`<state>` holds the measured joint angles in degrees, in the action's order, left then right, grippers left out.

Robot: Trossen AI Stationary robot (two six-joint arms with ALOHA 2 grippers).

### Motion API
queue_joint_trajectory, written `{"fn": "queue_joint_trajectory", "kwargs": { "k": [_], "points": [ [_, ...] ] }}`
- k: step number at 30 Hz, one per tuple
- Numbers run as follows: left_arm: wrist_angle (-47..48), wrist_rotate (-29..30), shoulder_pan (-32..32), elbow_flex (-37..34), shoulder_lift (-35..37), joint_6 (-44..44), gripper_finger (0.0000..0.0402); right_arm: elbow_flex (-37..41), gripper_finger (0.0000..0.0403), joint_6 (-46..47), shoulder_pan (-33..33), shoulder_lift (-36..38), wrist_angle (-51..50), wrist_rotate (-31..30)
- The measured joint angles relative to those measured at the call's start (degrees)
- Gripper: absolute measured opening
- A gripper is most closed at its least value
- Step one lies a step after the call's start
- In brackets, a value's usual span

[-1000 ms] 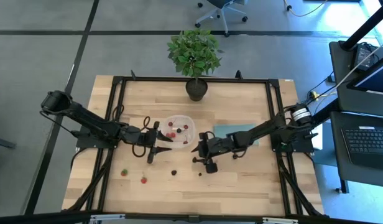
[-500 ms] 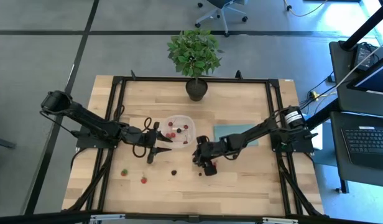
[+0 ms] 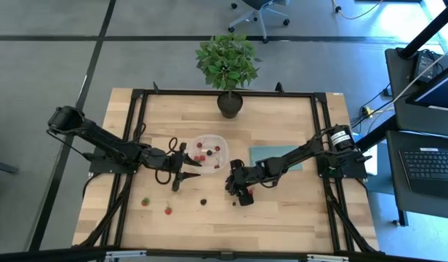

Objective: Pick and placing Produce into tupperware
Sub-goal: Put the top blackberry into the container

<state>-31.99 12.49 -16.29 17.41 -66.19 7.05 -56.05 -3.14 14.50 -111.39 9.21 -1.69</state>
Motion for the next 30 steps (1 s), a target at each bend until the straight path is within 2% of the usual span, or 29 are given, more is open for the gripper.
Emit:
{"fn": "queue_joint_trajectory", "kwargs": {
  "k": [5, 17, 30],
  "points": [
    [0.00, 0.00, 0.00, 0.00, 0.00, 0.00, 0.0165, 0.00, 0.0199, 1.12, 0.00, 0.00, 0.01, -0.02],
    [-0.02, 0.01, 0.00, 0.00, 0.00, 0.00, 0.0165, 0.00, 0.0127, 1.14, 0.00, 0.00, 0.57, -0.13],
    [0.12, 0.02, 0.00, 0.00, -0.02, 0.02, 0.0165, -0.26, 0.0121, 1.49, -0.02, -2.19, 2.73, -0.21]
  ]
}}
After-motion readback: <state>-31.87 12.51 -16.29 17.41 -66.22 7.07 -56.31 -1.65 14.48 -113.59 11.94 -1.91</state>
